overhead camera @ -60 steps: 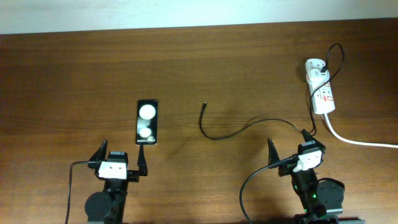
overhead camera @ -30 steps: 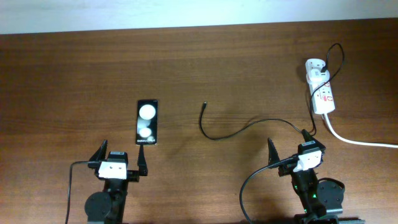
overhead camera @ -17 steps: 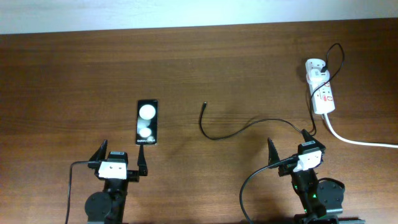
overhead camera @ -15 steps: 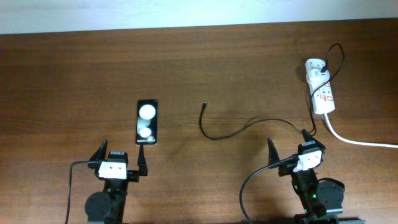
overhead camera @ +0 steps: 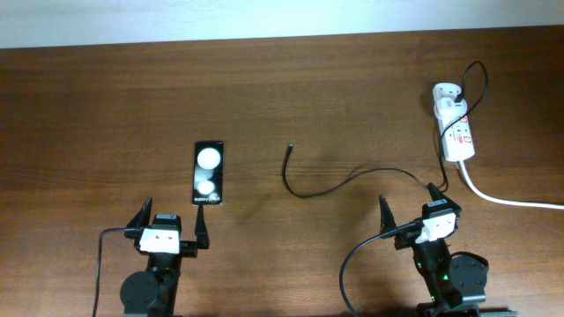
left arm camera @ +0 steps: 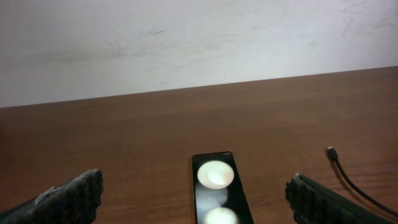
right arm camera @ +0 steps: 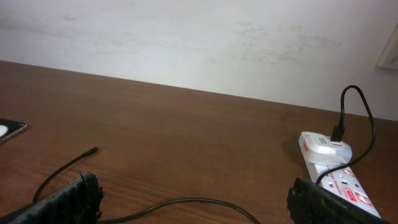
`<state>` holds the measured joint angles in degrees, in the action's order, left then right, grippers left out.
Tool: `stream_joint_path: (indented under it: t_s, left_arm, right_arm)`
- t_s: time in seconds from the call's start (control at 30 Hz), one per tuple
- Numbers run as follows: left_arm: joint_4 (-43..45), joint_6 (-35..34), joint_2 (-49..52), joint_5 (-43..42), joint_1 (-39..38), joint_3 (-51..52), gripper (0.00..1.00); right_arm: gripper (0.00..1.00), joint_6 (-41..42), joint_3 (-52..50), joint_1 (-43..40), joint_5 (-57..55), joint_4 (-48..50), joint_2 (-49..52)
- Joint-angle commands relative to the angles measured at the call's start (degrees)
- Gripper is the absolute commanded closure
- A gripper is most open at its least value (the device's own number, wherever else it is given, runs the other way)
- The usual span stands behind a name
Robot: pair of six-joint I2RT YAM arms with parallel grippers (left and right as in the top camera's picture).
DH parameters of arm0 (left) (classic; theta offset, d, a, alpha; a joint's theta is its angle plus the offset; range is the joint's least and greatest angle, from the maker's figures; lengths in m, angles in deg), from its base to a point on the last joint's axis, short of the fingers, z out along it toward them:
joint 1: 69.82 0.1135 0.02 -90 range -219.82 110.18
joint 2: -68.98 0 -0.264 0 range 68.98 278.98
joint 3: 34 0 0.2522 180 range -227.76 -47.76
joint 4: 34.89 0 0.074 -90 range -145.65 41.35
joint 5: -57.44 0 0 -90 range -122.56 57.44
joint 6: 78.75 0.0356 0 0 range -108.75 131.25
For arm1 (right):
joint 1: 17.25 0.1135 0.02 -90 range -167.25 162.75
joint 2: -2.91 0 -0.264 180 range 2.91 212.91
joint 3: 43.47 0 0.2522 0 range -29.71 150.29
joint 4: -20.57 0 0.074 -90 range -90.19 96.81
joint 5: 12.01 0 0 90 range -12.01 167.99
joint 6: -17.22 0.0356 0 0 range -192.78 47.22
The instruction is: Plug charger to phone and switch on socket
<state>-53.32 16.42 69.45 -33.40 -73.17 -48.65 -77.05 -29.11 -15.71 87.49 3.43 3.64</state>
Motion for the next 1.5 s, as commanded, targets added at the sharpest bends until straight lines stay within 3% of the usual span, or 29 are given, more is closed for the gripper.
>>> stream_joint_path:
  t_s: [0.0, 0.43, 0.8, 1.23, 1.47]
  left_arm:
    - [0.07, 0.74, -0.17, -0.42, 0.15, 0.39, 0.01]
    - [0.48, 0.74, 0.79, -6.49, 0.15, -1.86, 0.01]
    - [-2.62, 0.76, 22.67, -6.51, 0.15, -17.05, 0.01]
    - [-21.35, 1.18, 56.3, -9.05, 0.13, -46.01, 0.01]
    - [-45.53, 1.2, 78.9, -9.53, 0.09, -70.53, 0.01]
  right_arm:
    - [0.01, 0.63, -0.28, 0.33, 0.74, -0.28, -0.52]
    - [0.01, 0.63, -0.28, 0.33, 0.74, -0.28, -0.52]
    - [0.01, 0.63, -0.28, 0.33, 0.74, -0.28, -0.52]
    - [0.01, 0.63, -0.28, 0.33, 0.74, -0.28, -0.52]
    - [0.01, 0.63, -0.28, 0.33, 0.74, -0.28, -0.52]
